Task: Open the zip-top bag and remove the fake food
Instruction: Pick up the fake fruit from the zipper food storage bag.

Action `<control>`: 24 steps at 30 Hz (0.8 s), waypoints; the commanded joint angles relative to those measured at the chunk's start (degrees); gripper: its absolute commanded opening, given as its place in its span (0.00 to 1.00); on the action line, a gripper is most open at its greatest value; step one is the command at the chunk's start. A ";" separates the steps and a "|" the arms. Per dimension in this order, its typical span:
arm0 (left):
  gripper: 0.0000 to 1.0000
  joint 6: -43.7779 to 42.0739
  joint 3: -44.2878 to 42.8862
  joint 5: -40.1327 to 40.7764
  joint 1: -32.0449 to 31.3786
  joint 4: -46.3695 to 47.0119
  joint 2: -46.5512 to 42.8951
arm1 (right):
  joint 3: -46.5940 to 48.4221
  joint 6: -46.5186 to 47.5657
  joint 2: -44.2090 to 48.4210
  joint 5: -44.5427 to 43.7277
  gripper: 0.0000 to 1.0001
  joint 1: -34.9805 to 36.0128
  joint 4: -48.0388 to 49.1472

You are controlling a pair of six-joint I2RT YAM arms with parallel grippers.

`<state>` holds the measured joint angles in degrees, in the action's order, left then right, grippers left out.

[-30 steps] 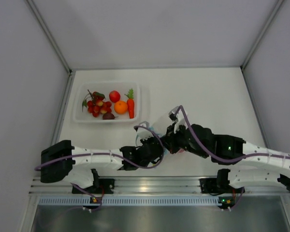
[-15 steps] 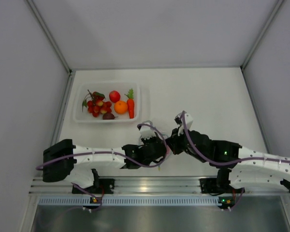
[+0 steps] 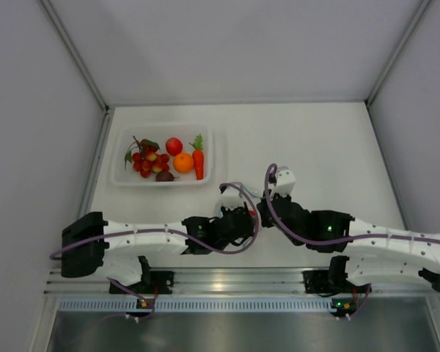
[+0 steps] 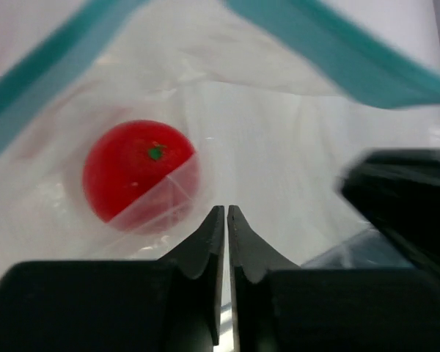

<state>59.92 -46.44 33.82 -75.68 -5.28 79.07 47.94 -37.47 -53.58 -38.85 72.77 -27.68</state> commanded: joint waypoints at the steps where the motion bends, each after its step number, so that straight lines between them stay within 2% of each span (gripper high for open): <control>1: 0.16 -8.06 -6.29 -7.79 -0.26 -0.78 -1.81 | 4.52 -4.27 -3.45 -7.73 0.00 -1.14 -7.82; 3: 0.23 -9.73 -6.65 -9.73 -0.61 -0.87 -3.12 | 5.05 -3.66 -4.42 -7.82 0.00 -2.63 -7.74; 9: 0.37 -13.42 -6.12 -11.76 -0.87 -1.75 -9.35 | 4.88 -2.43 -5.83 -7.12 0.00 -4.30 -6.07; 12: 0.39 -13.42 -5.60 -7.82 -0.79 -4.56 -14.26 | 4.09 -2.51 -6.36 -7.29 0.00 -6.05 -6.59; 15: 0.38 -12.55 -4.98 -0.44 -0.79 -8.86 -19.28 | 2.34 -3.31 -5.57 -7.38 0.00 -7.73 -6.16; 18: 0.38 -12.72 -6.03 4.40 -0.79 -13.96 -21.49 | 1.80 -4.45 -4.60 -7.90 0.00 -8.17 -6.42; 21: 0.39 -11.49 -8.23 7.92 -0.79 -20.71 -19.84 | 2.50 -5.06 -4.25 -8.26 0.00 -8.17 -7.03; 24: 0.41 -10.96 -9.72 7.67 -0.70 -22.50 -16.68 | 3.29 -5.24 -4.16 -7.74 0.00 -8.17 -7.04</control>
<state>48.53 -53.87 38.57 -76.27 -21.89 59.42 49.80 -41.32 -58.98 -45.36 65.32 -33.95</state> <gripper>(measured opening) 0.399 0.004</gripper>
